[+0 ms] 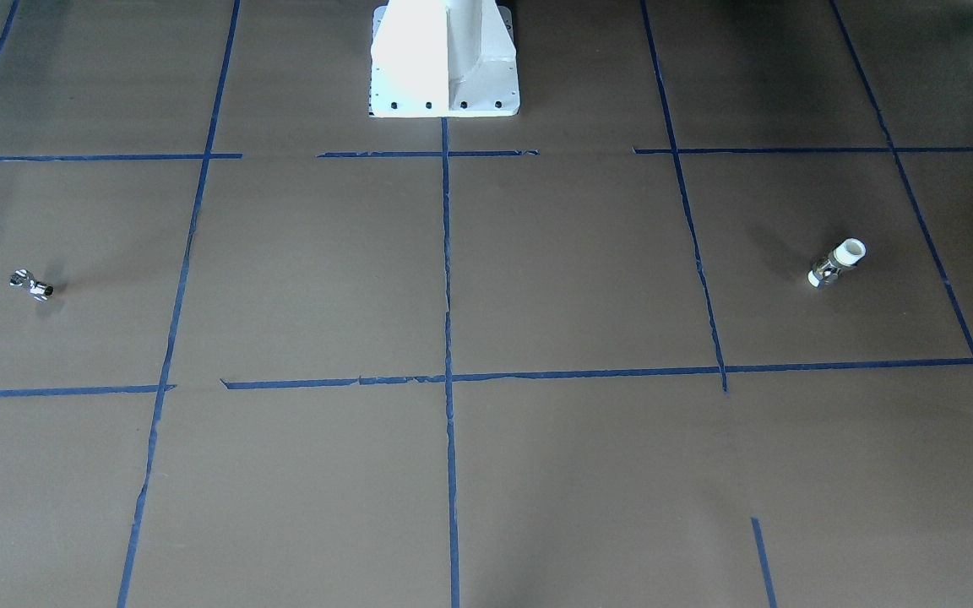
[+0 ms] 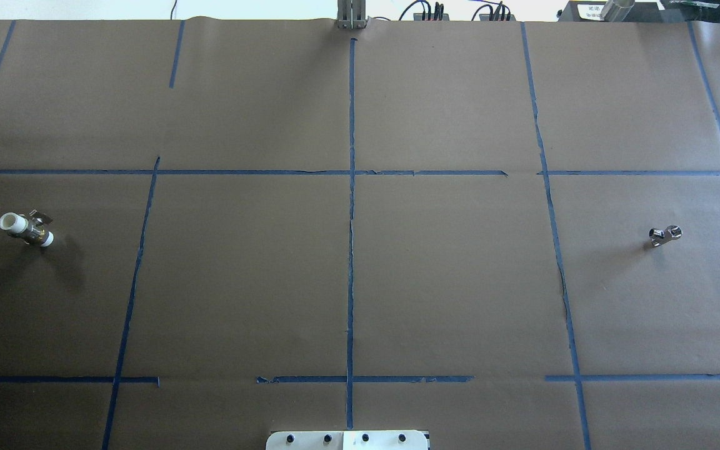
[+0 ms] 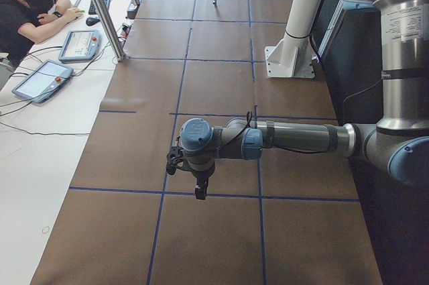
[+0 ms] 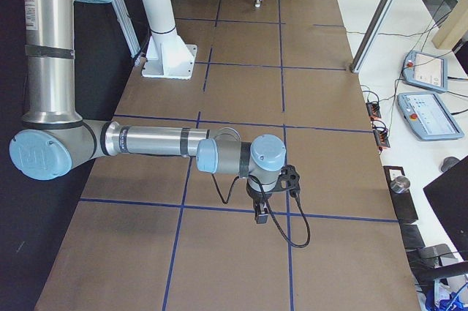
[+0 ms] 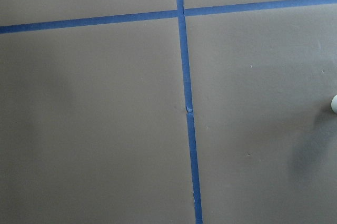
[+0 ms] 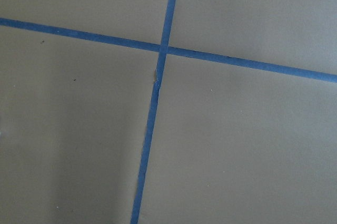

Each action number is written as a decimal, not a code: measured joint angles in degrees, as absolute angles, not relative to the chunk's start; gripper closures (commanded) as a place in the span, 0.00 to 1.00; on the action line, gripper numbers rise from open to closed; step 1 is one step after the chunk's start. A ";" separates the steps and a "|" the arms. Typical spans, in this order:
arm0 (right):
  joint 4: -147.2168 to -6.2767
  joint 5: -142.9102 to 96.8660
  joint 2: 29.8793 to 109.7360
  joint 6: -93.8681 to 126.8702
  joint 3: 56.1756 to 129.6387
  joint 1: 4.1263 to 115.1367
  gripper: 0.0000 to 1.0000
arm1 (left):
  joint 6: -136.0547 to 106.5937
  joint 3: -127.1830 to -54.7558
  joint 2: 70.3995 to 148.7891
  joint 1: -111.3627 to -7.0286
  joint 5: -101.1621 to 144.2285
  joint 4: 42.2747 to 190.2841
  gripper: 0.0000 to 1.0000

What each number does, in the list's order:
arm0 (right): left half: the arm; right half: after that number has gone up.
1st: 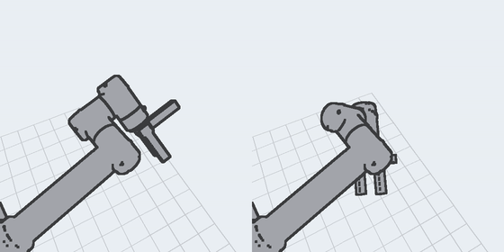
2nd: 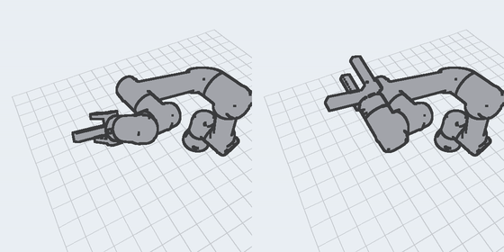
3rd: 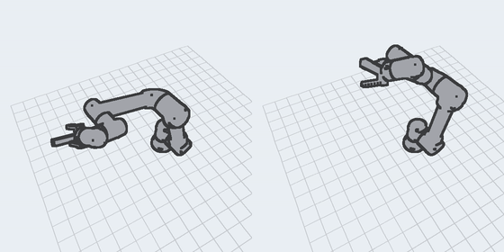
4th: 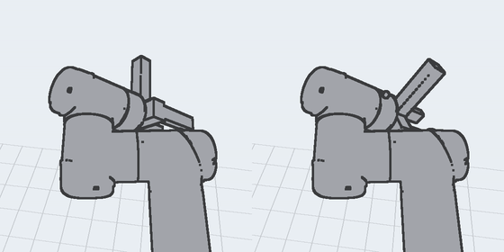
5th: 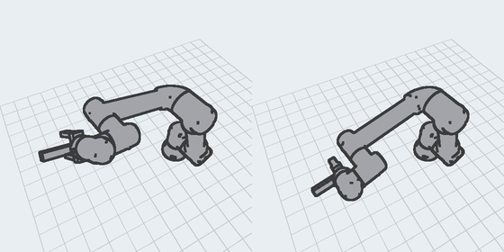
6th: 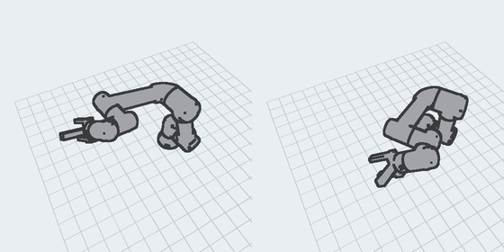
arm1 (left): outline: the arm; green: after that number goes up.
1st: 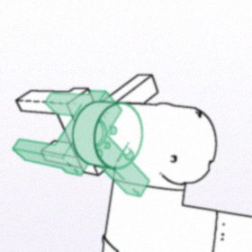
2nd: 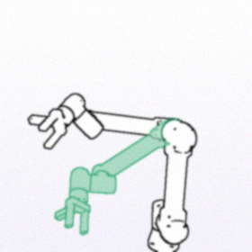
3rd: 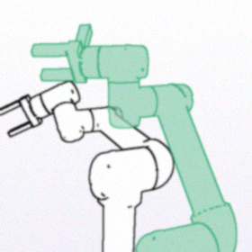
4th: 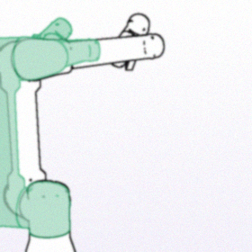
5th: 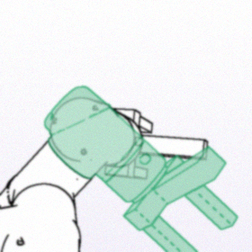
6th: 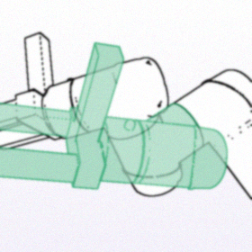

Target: Assemble PPR valve and pipe with both arms

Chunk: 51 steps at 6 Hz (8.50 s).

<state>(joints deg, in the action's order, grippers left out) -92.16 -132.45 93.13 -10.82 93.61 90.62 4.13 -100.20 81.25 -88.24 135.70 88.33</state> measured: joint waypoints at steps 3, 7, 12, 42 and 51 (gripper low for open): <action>-92.12 -132.37 93.16 -10.69 93.47 90.55 0.00 | 3.90 -100.07 81.48 -87.98 133.23 88.54 0.00; -92.03 -132.21 92.55 -10.10 93.68 89.84 0.00 | 4.09 -100.00 85.97 -87.54 128.15 93.45 0.00; -81.48 -132.24 92.90 -9.96 91.27 87.62 0.00 | -18.53 -101.53 85.79 -70.17 133.48 108.30 0.00; -80.95 -132.34 93.16 -9.67 91.45 87.54 0.00 | -61.09 -82.64 143.41 -28.15 109.11 87.53 0.92; -80.95 -132.36 93.17 -9.58 91.36 87.54 0.00 | -60.64 -92.10 138.84 -31.75 111.20 85.16 0.00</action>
